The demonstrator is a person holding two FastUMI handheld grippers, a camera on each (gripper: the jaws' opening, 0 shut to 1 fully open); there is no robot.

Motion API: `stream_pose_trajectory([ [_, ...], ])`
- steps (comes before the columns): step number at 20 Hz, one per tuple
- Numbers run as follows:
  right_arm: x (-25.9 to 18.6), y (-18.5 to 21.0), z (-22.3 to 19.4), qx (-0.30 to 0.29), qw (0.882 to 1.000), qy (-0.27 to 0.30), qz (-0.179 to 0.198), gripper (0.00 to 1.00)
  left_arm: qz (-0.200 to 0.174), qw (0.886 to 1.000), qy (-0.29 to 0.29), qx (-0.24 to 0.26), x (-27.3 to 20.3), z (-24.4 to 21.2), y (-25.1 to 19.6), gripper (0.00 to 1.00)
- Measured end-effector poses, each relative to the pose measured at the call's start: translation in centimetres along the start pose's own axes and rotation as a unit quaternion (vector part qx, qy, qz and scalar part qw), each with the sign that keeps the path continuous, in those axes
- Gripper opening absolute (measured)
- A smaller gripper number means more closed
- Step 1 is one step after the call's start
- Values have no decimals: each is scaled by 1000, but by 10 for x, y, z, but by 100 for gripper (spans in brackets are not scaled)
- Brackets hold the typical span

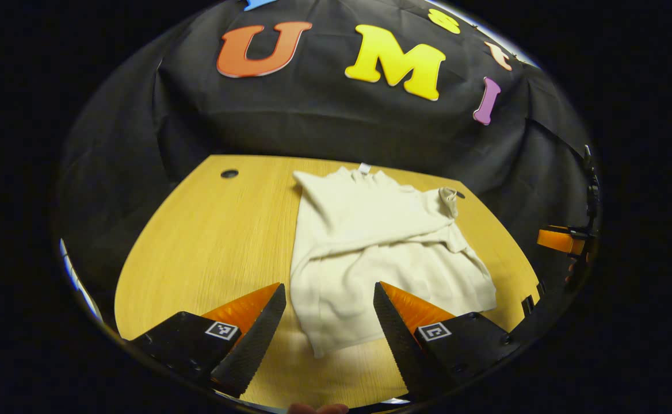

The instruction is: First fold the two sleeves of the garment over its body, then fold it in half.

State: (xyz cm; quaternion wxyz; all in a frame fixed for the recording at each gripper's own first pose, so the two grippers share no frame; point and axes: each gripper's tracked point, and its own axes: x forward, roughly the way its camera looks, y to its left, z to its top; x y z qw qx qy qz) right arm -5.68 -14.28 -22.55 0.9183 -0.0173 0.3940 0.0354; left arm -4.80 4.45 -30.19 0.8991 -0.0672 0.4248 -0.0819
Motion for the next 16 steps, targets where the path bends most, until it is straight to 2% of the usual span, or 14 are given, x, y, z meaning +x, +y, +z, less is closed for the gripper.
stream_pose_trajectory([
  [2, 6, -6, -29, -3, 999, 33, -4, 95, -3, 998, 46, -32, 9, -28, 7, 97],
  [5, 16, -9, -67, 9, 997, 76, -9, 93, -3, 995, 72, -62, 18, -46, 11, 98],
  [7, 22, -8, -82, 22, 995, 95, -12, 95, -14, 994, 80, -66, 23, -50, 6, 100],
  [8, 27, -9, -88, 25, 994, 101, -18, 95, -18, 994, 84, -66, 26, -51, 3, 97],
  [10, 44, -3, -99, 34, 992, 115, -23, 95, -20, 994, 88, -59, 37, -52, 1, 97],
  [11, 51, 3, -107, 41, 990, 131, -22, 95, -21, 994, 92, -60, 41, -52, -1, 100],
  [12, 56, 6, -111, 48, 989, 140, -24, 95, -26, 993, 97, -61, 43, -52, -4, 97],
  [13, 62, 9, -114, 55, 987, 146, -26, 95, -28, 993, 100, -59, 45, -52, -6, 100],
  [14, 66, 11, -117, 56, 986, 151, -30, 95, -29, 993, 101, -56, 47, -50, -7, 96],
  [16, 72, 10, -129, 48, 984, 168, -43, 94, -24, 993, 99, -55, 53, -47, -8, 96],
])
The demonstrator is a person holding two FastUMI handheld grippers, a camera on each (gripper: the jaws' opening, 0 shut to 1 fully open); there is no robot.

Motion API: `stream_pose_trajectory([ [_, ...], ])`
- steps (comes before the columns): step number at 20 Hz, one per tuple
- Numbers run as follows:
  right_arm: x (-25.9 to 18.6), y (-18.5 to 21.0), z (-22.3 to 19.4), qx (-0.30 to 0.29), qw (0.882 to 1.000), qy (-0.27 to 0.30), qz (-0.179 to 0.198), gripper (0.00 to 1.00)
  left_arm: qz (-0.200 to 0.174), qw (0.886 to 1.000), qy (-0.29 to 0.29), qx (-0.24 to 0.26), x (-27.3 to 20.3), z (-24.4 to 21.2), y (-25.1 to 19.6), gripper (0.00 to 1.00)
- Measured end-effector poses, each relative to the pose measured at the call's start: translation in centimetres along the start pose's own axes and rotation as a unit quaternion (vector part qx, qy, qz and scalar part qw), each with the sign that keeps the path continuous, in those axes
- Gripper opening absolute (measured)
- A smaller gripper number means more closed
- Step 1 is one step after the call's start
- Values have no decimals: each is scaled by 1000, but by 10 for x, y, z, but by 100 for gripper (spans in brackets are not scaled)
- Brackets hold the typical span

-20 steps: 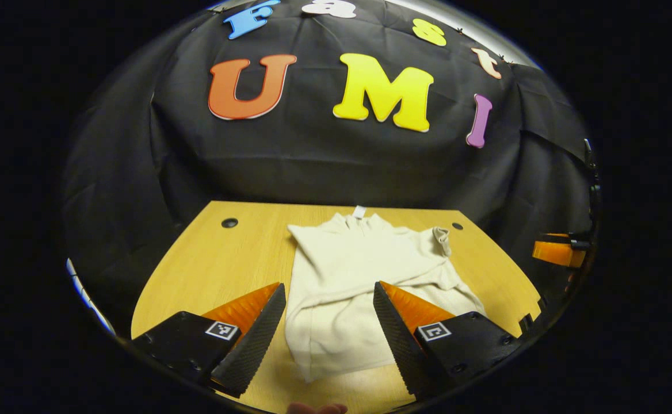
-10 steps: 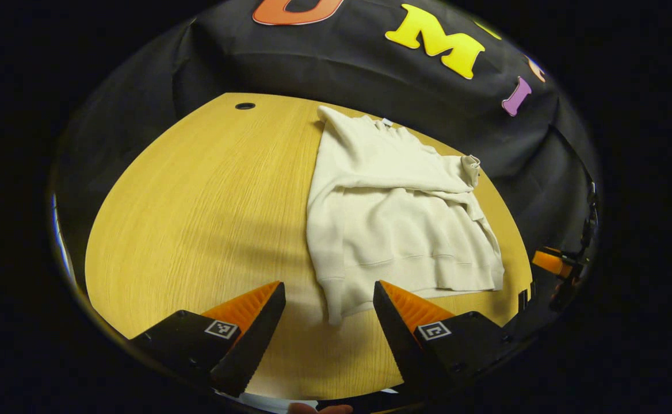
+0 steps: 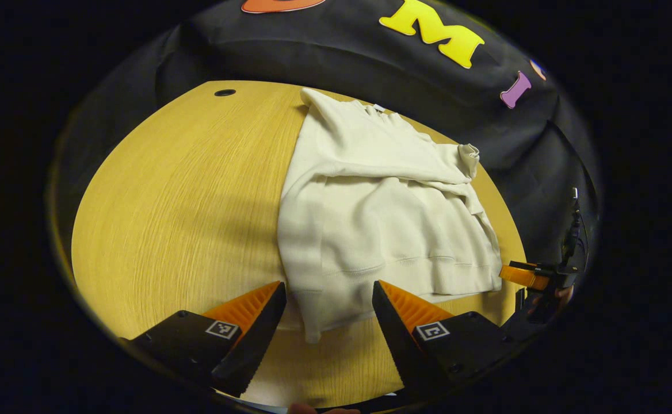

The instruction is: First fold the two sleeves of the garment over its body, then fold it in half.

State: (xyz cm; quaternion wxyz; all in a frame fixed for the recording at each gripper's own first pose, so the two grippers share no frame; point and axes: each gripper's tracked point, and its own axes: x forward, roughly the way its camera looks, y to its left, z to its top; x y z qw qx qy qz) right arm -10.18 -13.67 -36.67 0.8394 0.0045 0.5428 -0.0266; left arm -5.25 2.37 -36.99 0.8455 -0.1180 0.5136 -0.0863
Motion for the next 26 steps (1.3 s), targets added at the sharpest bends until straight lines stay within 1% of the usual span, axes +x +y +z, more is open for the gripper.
stream_pose_trajectory([
  [2, 4, 3, -7, 9, 1000, 14, -1, 95, 5, 1000, 3, 0, 4, 2, 1, 96],
  [4, 7, 1, -10, 15, 1000, 20, -11, 94, 9, 1000, 12, 3, 4, 1, 1, 93],
  [5, 9, 2, -11, 12, 1000, 23, -17, 96, 16, 1000, 19, 4, 6, -1, 2, 91],
  [6, 8, 2, -9, 9, 1000, 20, -21, 95, 19, 1000, 25, 2, 7, -1, 2, 89],
  [7, 9, 2, -11, 9, 999, 23, -23, 96, 25, 999, 32, 0, 8, -4, 1, 82],
  [8, 10, 3, -10, 11, 1000, 21, -20, 94, 27, 999, 37, 2, 8, -6, 1, 78],
  [9, 10, 3, -10, 15, 999, 22, -20, 95, 40, 999, 37, 3, 8, -4, 7, 69],
  [10, 11, 4, -9, 17, 999, 22, -21, 89, 48, 998, 33, 0, 9, -3, 11, 60],
  [11, 11, 5, -8, 19, 1000, 19, -14, 86, 45, 999, 27, -5, 10, -2, 10, 31],
  [12, 12, 7, -6, 29, 999, 17, -8, 81, 43, 999, 27, -13, 9, -3, 9, 24],
  [13, 13, 8, -4, 38, 999, 15, -6, 55, 35, 999, 30, -27, 12, -5, 6, 24],
  [14, 15, 12, -1, 50, 999, 14, 6, 50, 26, 998, 31, -42, 11, -6, 2, 21],
  [15, 16, 13, -1, 67, 998, 17, 9, 33, 19, 998, 31, -52, 9, -7, -1, 15],
  [16, 16, 13, 0, 78, 997, 20, 14, 21, 17, 998, 31, -56, 9, -7, -2, 13],
  [17, 19, 14, 2, 89, 996, 21, 23, 21, 16, 998, 32, -57, 9, -7, -1, 11],
  [19, 15, 14, 2, 110, 993, 26, 37, 7, 14, 998, 29, -58, 5, -5, -2, 8],
  [21, 7, 14, 11, 132, 990, 18, 51, 7, 13, 998, 14, -61, -3, 4, -3, 7],
  [22, -1, 14, 20, 142, 988, 3, 59, 7, 17, 998, 7, -63, -6, 10, -2, 7],
  [24, -18, 20, 43, 164, 983, -21, 84, 7, 9, 997, -9, -71, -17, 22, -9, 7],
  [26, -34, 23, 65, 191, 975, -37, 106, 7, -3, 997, -33, -75, -29, 42, -19, 7],
])
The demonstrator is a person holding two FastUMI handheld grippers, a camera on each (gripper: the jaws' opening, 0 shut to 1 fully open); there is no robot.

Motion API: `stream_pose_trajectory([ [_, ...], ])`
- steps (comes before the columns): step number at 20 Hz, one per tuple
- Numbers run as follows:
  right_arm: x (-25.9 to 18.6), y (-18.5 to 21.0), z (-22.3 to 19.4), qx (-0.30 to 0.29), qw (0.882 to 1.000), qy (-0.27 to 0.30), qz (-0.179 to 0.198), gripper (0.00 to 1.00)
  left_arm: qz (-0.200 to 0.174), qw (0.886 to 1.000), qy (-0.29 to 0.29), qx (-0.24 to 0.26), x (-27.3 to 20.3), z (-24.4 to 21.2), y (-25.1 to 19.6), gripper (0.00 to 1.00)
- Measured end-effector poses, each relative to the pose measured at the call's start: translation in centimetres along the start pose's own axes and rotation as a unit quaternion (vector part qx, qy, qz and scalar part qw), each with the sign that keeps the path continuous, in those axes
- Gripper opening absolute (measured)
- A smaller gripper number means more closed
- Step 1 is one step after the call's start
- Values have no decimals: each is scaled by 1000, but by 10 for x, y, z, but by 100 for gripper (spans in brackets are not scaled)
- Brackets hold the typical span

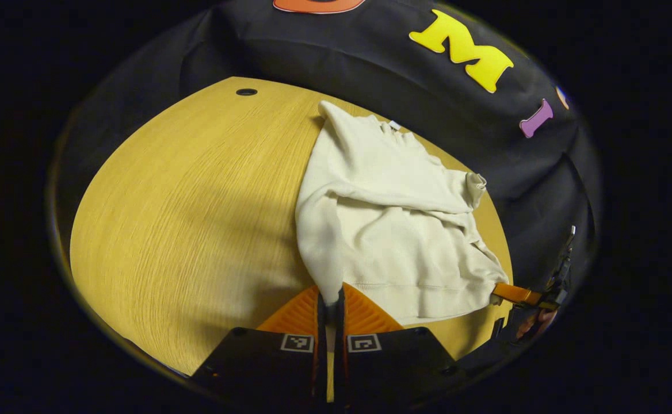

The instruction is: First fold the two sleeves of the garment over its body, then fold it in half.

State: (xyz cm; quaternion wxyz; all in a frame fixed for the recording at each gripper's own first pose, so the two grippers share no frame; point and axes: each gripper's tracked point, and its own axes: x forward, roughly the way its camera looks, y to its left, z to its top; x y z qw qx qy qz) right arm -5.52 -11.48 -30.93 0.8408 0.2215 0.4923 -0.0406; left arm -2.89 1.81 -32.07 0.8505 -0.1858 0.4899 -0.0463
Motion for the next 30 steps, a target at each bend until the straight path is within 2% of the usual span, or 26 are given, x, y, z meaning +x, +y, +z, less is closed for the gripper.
stream_pose_trajectory([
  [2, -10, 13, 24, 13, 1000, -18, 18, 7, -18, 1000, -24, 3, -10, 21, -16, 7],
  [6, -30, 42, 74, -10, 997, -55, 45, 7, -38, 997, -70, 17, -24, 66, -40, 7],
  [8, -42, 59, 101, -39, 995, -80, 52, 7, -53, 994, -94, 24, -29, 93, -59, 7],
  [11, -49, 90, 146, -117, 984, -120, 57, 7, -73, 987, -138, 40, -37, 137, -81, 7],
  [13, -56, 104, 163, -119, 981, -130, 76, 7, -89, 983, -157, 31, -53, 159, -88, 7],
  [16, -54, 121, 206, -114, 980, -144, 83, 7, -90, 979, -184, 25, -45, 209, -98, 7],
  [18, -36, 132, 238, -119, 979, -146, 82, 7, -88, 977, -192, 10, -40, 233, -90, 7],
  [22, 30, 126, 278, -86, 986, -117, 77, 7, -78, 979, -188, -33, 19, 284, -82, 7],
  [26, 119, 110, 282, -60, 993, -82, 54, 7, -46, 985, -165, -16, 102, 299, -61, 7],
  [30, 188, 101, 284, -88, 994, -67, 27, 7, -24, 988, -152, 8, 156, 306, -56, 7],
])
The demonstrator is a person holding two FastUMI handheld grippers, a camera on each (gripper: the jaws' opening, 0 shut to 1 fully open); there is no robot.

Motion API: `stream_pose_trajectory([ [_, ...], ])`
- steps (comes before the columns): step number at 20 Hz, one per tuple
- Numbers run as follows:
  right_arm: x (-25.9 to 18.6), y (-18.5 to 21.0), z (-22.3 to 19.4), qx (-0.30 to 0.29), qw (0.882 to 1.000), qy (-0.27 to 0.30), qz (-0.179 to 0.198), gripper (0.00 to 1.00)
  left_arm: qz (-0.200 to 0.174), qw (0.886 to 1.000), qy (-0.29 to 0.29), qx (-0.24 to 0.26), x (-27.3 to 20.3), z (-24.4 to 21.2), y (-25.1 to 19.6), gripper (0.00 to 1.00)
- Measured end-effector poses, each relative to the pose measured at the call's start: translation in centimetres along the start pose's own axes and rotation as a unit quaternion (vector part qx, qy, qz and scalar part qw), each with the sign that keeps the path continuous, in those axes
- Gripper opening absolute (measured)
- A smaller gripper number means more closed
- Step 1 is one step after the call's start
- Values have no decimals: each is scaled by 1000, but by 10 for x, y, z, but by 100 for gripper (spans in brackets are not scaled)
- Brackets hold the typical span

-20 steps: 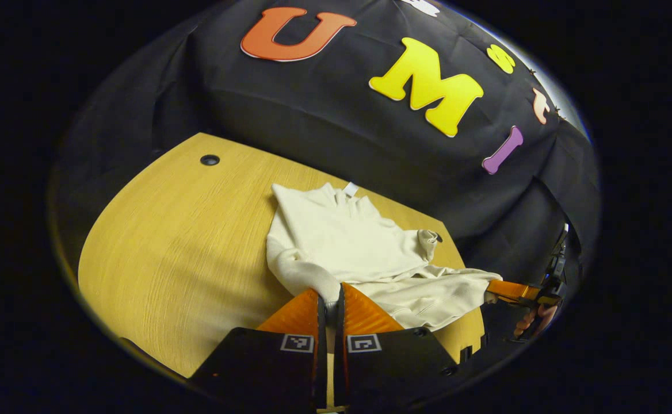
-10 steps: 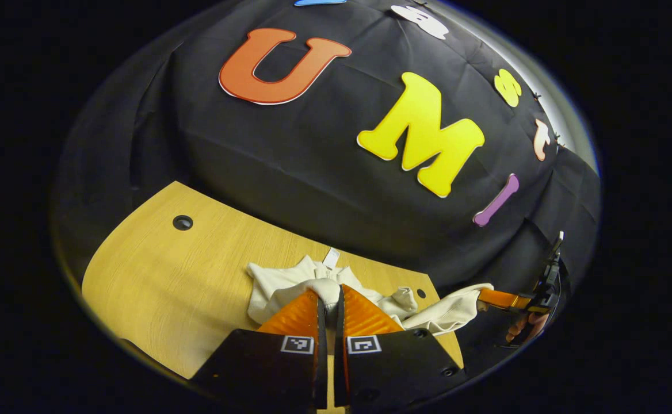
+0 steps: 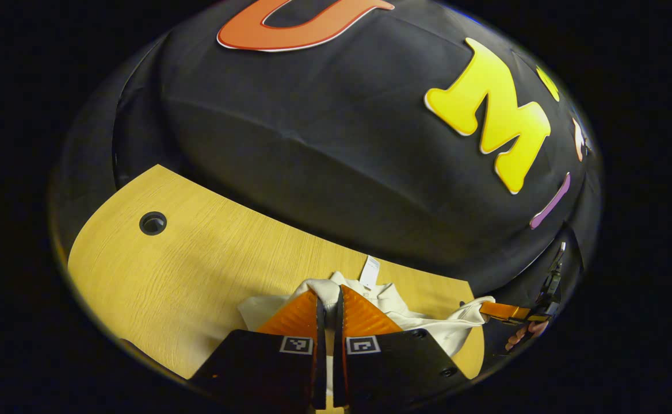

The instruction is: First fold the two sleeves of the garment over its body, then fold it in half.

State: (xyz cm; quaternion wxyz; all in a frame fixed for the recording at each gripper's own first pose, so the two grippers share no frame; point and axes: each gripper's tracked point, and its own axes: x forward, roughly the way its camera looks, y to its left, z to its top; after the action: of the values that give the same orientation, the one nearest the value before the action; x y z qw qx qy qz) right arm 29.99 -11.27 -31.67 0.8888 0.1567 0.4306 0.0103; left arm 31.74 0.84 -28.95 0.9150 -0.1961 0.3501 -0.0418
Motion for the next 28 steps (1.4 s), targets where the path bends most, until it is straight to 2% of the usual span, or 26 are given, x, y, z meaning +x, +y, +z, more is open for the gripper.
stream_pose_trajectory([
  [3, 39, -12, -13, -7, 1000, 15, -20, 7, 9, 1000, 2, 20, 32, -9, 15, 7],
  [6, 61, -27, -21, -5, 999, 19, -30, 7, 16, 1000, -1, 24, 53, -14, 29, 7],
  [8, 65, -30, -22, 7, 999, 17, -29, 7, 18, 1000, 1, 22, 63, -21, 41, 7],
  [10, 65, -28, -26, 23, 999, 13, -32, 7, 14, 1000, 10, -2, 71, -25, 41, 7],
  [12, 61, -26, -21, 24, 999, 3, -27, 11, 16, 1000, 7, -15, 69, -23, 40, 7],
  [13, 60, -25, -11, 21, 999, -16, -27, 22, 15, 1000, 0, -11, 68, -18, 36, 12],
  [14, 59, -23, 0, 28, 999, -33, -27, 27, 13, 1000, -8, 0, 69, -12, 29, 15],
  [15, 54, -22, 6, 32, 998, -47, -28, 39, 13, 1000, -19, 15, 64, -3, 24, 16],
  [16, 49, -24, 14, 31, 997, -61, -32, 31, 24, 999, -35, 30, 60, 8, 25, 28],
  [17, 43, -29, 18, 27, 996, -70, -42, 43, 48, 996, -58, 51, 55, 22, 34, 62],
  [18, 36, -29, 20, 26, 996, -76, -44, 41, 66, 992, -77, 70, 55, 35, 41, 75],
  [19, 32, -31, 21, 23, 995, -81, -50, 50, 71, 990, -87, 83, 47, 42, 43, 89],
  [20, 27, -35, 25, 14, 994, -91, -58, 60, 75, 989, -86, 89, 40, 44, 44, 89],
  [21, 18, -39, 26, 2, 993, -100, -70, 64, 82, 989, -79, 91, 35, 43, 44, 100],
  [22, 6, -36, 29, -6, 991, -110, -73, 75, 91, 989, -74, 90, 28, 43, 46, 91],
  [25, -39, -17, 30, -28, 988, -139, -68, 77, 97, 988, -101, 72, -16, 58, 42, 91],
  [26, -61, -10, 30, -42, 985, -153, -68, 85, 101, 985, -118, 71, -41, 68, 39, 91],
  [28, -107, 15, 30, -65, 980, -182, -55, 85, 107, 979, -159, 74, -95, 88, 26, 92],
])
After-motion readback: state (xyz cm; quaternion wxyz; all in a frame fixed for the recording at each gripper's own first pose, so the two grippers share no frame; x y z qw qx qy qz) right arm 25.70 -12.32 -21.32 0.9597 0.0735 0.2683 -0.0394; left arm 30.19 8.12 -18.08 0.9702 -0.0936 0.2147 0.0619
